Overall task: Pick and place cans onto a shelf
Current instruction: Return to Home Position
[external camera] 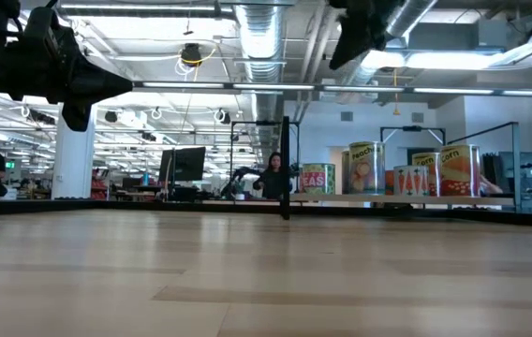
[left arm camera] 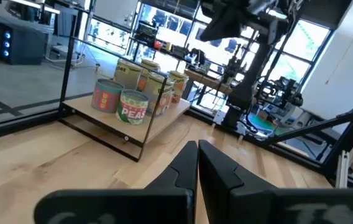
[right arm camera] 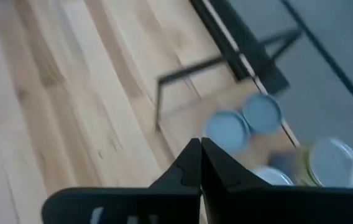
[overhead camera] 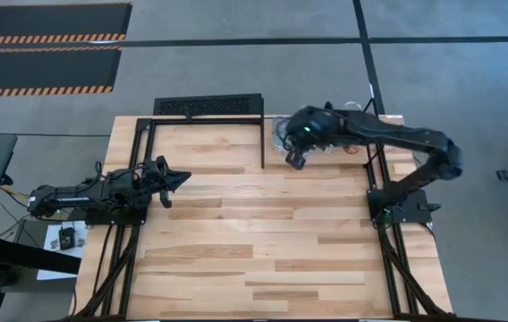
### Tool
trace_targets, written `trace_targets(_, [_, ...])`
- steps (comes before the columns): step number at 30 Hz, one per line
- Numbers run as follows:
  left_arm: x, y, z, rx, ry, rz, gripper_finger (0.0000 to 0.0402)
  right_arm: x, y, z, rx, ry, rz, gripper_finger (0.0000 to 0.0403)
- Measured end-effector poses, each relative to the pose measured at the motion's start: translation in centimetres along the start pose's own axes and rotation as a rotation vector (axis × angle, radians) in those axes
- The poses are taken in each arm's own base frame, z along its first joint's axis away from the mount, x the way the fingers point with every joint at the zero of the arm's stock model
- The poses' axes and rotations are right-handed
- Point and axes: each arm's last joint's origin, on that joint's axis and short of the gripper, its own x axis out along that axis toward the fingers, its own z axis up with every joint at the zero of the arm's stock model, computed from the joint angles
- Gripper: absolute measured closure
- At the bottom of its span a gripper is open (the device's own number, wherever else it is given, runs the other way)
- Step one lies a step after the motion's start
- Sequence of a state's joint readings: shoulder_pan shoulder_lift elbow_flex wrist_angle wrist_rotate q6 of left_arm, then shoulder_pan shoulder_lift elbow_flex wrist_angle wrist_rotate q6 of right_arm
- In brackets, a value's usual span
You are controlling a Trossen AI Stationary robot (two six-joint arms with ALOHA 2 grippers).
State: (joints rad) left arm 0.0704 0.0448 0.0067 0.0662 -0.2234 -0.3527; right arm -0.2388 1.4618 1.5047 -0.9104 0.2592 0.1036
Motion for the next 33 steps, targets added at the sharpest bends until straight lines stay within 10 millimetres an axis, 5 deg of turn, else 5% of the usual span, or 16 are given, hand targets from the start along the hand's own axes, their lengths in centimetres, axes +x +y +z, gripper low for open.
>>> trace_targets(12, [0.0,0.0,0.0,0.003,0.000,0.000,0.0401,-1.8,2.3,-7.4,0.052,-0.395,0.259,0.0394])
trace_targets(24, [0.0,0.0,0.0,0.002,0.001,0.000,0.0401,-4.5,-0.3,-14.9,0.106,-0.589,0.287,0.0395])
trace_targets(33, [0.0,0.0,0.0,0.002,0.001,0.001,0.0401,-4.2,-1.8,-19.2,0.158,-0.671,0.237,0.0398])
